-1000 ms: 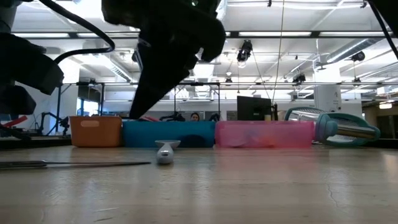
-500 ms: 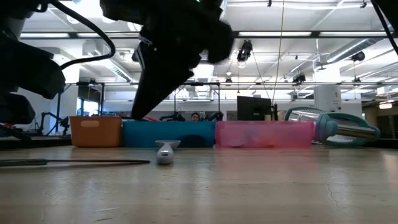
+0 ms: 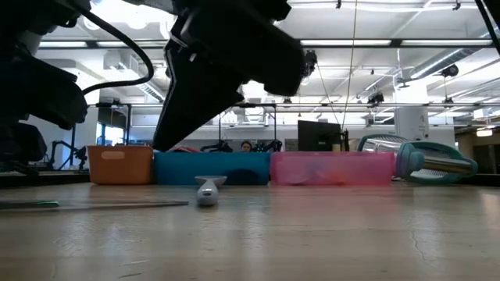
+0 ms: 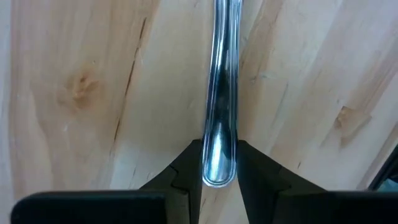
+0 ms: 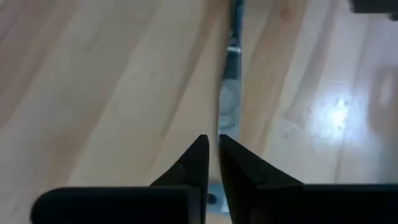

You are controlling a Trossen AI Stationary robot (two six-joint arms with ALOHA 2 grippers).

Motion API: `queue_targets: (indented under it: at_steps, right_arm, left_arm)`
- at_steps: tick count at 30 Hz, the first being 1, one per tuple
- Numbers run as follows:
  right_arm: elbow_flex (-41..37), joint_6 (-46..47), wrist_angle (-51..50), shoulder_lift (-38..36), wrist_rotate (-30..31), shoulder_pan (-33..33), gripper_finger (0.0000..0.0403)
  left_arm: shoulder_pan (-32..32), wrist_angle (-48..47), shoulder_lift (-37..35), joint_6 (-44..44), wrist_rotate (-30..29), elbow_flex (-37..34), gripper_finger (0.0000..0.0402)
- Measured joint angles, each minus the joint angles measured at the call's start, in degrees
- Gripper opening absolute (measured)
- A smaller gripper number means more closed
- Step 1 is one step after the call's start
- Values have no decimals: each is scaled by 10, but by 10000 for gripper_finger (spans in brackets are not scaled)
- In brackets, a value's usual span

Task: Pick & Place Kitchen Items
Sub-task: Put the silver knife into the orange bin

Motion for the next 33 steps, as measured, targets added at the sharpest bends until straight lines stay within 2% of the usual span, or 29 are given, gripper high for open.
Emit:
queue_targets:
  at_steps: [16,22,27,33]
  right_arm:
    - [-8,-35,37,0,-1,-1,171]
    - [-8,-7,36,0,0,-2,188]
    - [-8,-2,33,0,0,-4,187]
    - [-8,8,30,0,-1,-3,179]
  left_arm:
    - [3,2,-5,12,6,-1,78]
    - [3,-12,-50,18,0,15,80]
    - [1,-31,-86,17,-36,14,78]
    - [0,-39,-89,34,-37,10,82]
